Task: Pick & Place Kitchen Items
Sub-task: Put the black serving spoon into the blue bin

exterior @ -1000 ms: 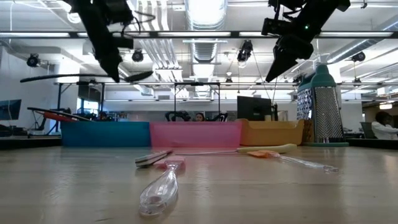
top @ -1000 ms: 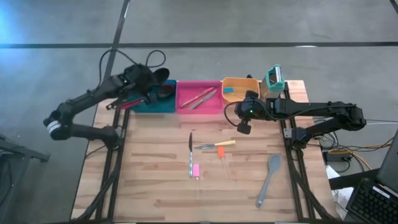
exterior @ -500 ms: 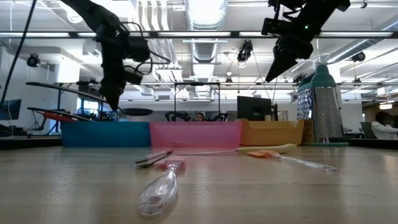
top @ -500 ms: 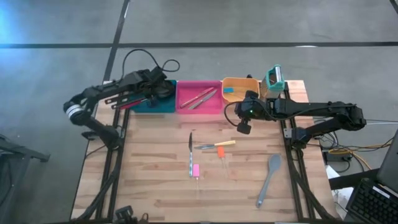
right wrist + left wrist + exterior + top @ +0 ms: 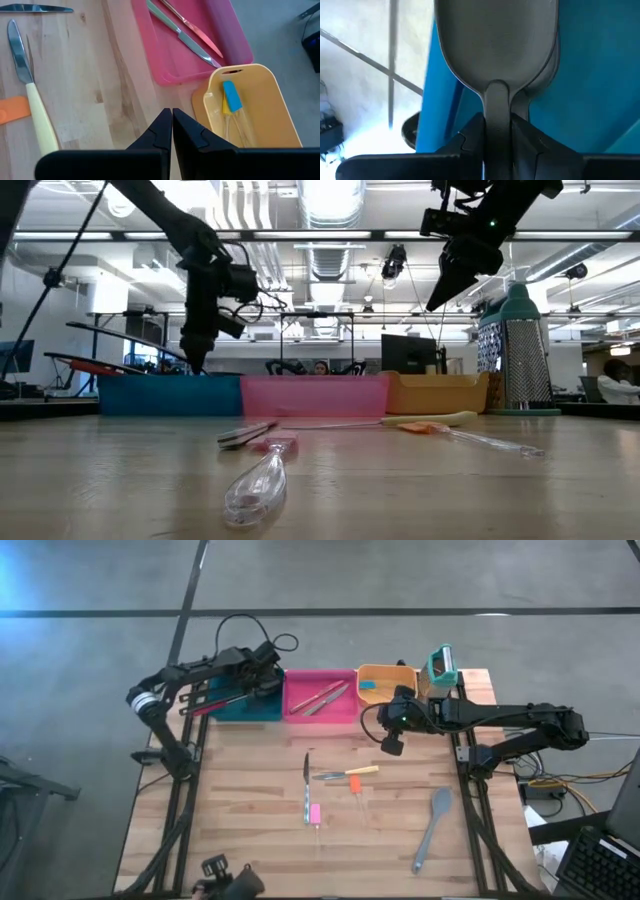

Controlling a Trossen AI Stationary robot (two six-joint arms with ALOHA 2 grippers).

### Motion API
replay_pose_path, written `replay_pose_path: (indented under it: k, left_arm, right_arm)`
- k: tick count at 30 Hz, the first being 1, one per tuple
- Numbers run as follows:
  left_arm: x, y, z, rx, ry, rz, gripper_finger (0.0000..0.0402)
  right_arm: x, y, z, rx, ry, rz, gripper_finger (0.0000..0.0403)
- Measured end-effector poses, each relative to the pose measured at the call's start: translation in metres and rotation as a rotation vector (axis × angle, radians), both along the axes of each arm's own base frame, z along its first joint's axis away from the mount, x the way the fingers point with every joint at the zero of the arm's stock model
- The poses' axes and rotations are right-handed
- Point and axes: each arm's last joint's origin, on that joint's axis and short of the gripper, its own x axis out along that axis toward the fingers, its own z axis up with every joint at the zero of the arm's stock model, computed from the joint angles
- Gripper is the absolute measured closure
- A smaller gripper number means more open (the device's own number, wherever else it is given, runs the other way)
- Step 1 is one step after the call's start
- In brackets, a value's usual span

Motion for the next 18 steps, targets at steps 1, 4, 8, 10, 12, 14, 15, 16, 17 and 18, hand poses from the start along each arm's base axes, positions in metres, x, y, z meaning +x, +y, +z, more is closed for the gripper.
replay_pose_path:
  k: [1,4,8,10,12,14,15,16,17,18]
  left_arm:
    - [0.0,0.002,-0.003,-0.014,0.007,0.007,0.0334]
    - [-0.001,0.006,-0.012,-0.058,0.041,0.035,0.0334]
    - [-0.003,0.011,-0.024,-0.099,0.078,0.054,0.0334]
    - [-0.003,0.013,-0.028,-0.105,0.088,0.058,0.0334]
    - [-0.002,0.014,-0.031,-0.11,0.098,0.059,0.0334]
    - [-0.001,0.014,-0.032,-0.112,0.1,0.059,0.0334]
    - [-0.001,0.014,-0.032,-0.112,0.099,0.059,0.0334]
    - [-0.001,0.014,-0.032,-0.112,0.099,0.059,0.0334]
    - [-0.001,0.014,-0.032,-0.111,0.098,0.058,0.0334]
    - [-0.002,0.014,-0.031,-0.109,0.095,0.06,0.0334]
  right_arm:
    - [0.0,0.0,0.0,0.0,0.0,0.0,0.0394]
    - [0.0,0.0,0.0,0.0,0.0,0.0,0.0394]
    - [0.0,0.0,0.0,0.0,0.001,0.0,0.0394]
    - [0.0,0.0,0.0,0.0,0.001,0.0,0.0394]
    - [0.0,0.0,0.0,0.0,0.001,0.0,0.0394]
    - [0.0,0.0,-0.001,0.0,0.002,0.0,0.0394]
    - [-0.001,0.0,-0.002,0.001,0.006,0.0,0.0394]
    - [-0.001,0.0,-0.002,0.001,0.008,0.0,0.0394]
    - [-0.001,0.0,-0.003,0.002,0.01,0.0,0.0394]
    - [-0.001,0.0,-0.004,0.002,0.012,0.0,0.0394]
